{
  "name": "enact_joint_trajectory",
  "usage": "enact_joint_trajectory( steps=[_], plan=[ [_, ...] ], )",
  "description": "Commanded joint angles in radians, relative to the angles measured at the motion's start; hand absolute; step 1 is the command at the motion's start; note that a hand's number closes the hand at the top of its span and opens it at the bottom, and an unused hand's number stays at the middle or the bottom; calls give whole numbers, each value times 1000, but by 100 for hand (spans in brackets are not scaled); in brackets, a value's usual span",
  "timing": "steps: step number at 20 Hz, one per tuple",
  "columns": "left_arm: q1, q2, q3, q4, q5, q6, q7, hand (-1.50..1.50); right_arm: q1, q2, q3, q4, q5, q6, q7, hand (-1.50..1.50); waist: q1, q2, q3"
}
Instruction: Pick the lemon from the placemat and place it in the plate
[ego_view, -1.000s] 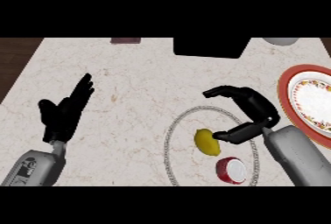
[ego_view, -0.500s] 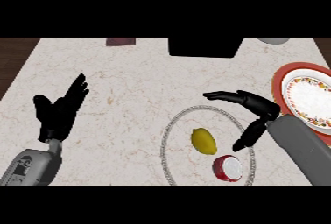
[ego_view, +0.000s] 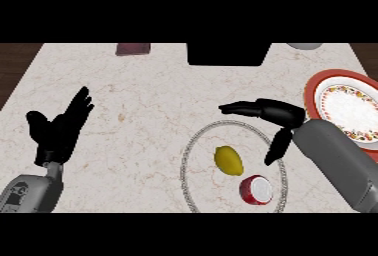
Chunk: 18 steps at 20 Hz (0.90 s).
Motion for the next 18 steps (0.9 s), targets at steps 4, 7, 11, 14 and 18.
enact_joint_trajectory(
  steps=[4,7,11,14,18],
  plan=[
    [-42,-26,13,23,-39,18,37,0,-35,16,59,-47,148,22,8,-150,-20,-4,-1],
    [40,-56,-24,-83,-63,36,44,0,-48,46,70,45,237,-45,-15,-150,-7,-3,0],
    [59,-54,16,3,-81,9,-48,0,-36,64,96,-9,315,-36,61,-150,-15,-4,-1],
    [17,-40,62,21,-41,-46,3,0,-8,81,73,-101,346,15,136,-150,-21,-6,-1],
    [-13,-64,56,13,-70,-31,36,0,-38,165,70,-8,425,11,146,-150,-15,-4,-1]
  ],
)
